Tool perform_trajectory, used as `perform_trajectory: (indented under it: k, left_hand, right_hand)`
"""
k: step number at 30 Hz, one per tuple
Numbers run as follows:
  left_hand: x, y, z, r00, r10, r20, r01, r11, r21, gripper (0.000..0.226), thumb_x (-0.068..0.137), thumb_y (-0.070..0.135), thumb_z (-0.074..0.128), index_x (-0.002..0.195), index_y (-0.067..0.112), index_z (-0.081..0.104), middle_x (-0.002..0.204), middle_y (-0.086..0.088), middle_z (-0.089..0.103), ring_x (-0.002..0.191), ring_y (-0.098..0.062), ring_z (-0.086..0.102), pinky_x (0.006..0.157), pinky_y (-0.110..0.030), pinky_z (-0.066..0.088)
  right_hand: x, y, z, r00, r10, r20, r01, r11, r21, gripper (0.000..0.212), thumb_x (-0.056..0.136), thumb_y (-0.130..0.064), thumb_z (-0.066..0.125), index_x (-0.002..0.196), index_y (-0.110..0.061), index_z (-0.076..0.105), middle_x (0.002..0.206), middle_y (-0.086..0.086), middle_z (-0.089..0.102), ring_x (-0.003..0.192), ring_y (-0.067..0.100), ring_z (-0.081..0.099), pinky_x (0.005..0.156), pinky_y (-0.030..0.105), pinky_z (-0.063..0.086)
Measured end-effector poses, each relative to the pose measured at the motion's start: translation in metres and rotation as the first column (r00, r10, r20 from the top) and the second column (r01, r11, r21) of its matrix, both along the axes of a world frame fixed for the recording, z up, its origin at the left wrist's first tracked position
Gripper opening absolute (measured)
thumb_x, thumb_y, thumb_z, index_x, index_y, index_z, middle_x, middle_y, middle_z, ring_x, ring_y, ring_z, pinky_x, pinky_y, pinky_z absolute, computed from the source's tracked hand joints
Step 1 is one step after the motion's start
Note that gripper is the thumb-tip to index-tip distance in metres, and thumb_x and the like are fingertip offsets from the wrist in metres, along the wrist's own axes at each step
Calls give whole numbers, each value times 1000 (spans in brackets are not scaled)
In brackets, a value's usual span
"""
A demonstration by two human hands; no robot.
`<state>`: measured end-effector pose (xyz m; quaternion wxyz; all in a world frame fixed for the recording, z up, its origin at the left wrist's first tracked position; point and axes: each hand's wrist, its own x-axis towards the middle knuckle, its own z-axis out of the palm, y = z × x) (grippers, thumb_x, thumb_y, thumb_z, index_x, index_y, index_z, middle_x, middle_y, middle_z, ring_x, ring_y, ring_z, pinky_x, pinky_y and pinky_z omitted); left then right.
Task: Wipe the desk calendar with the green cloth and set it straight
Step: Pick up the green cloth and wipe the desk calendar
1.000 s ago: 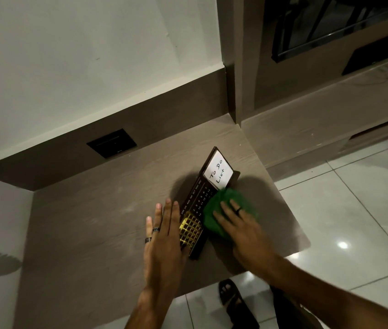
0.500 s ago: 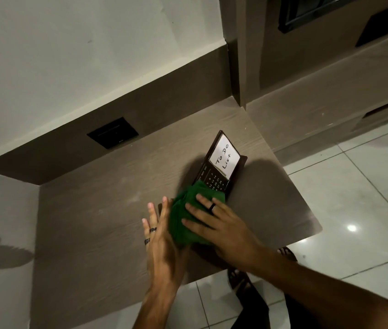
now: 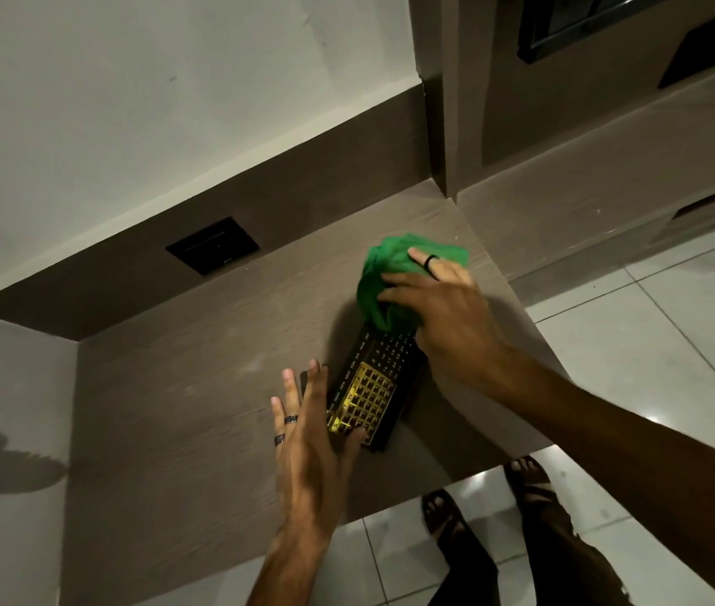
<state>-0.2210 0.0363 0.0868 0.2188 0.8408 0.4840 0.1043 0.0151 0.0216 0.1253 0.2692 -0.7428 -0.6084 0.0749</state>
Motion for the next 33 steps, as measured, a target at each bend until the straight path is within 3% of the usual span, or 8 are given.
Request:
perform_trajectory:
  k: [7,12,16,19,23,26,30,33]
  left_hand:
    - [2,0,-7,994,0,-108,3,1000,26,86,86,25,73,155,19,20,165,-2,10,150,-15,-20,124,-44,-8]
    - [3,0,1,998,58,-36,-58,998,-14,100,84,26,75,156,27,7,166,-4,8,152,-17,-14,119,-38,-12]
    - [6,1,4,998,49,-34,-50,999,-12,103,82,22,77,155,25,4,165,-3,12,151,-13,-15,121,-38,-11]
    - [6,-1,5,999,38,-39,-38,999,12,104,81,21,78,154,27,4,165,-1,12,150,-9,-17,120,-36,-13]
    - [4,-2,5,1000,-10,-9,10,999,30,104,78,16,81,154,23,11,164,-3,16,152,-14,-10,123,-43,-8]
    - [2,-2,2,1000,-6,-21,7,1000,26,98,80,23,79,154,23,15,164,1,11,153,-15,-9,124,-46,-6]
    - [2,-3,4,1000,-13,-6,14,1000,27,88,84,52,58,153,30,9,163,6,7,152,-12,-11,122,-43,-8]
    - [3,-2,4,1000,0,-19,1,1000,17,89,85,44,67,152,30,11,163,8,4,151,-8,-14,122,-43,-9]
  right_hand:
    - [-58,-24,1,881,458,115,-455,889,-56,52,75,-15,56,126,-25,61,137,-2,59,134,25,41,109,46,21]
    - [27,12,4,982,150,-113,-157,986,-54,65,78,2,64,136,-26,53,146,6,47,137,27,36,108,51,36]
    - [43,23,-17,956,13,-293,4,998,56,71,75,13,58,140,-13,49,149,10,45,143,28,29,118,46,19]
    - [7,-5,-58,900,-135,-414,164,986,36,87,75,17,57,150,-20,31,157,5,30,145,25,24,115,52,29]
    - [-44,-57,-111,995,98,-23,-97,994,58,105,67,7,72,150,-24,17,157,3,25,145,29,20,111,54,31]
    - [-30,-65,-117,922,363,135,-370,928,35,79,76,-10,69,147,-23,35,152,5,40,143,30,26,112,52,26]
    - [40,-44,-99,986,135,100,-139,990,31,73,74,6,67,141,-16,48,150,9,43,141,36,30,113,53,28]
    - [46,-32,-88,997,-47,56,50,998,-43,86,69,14,63,146,-17,42,155,7,36,143,36,27,114,50,27]
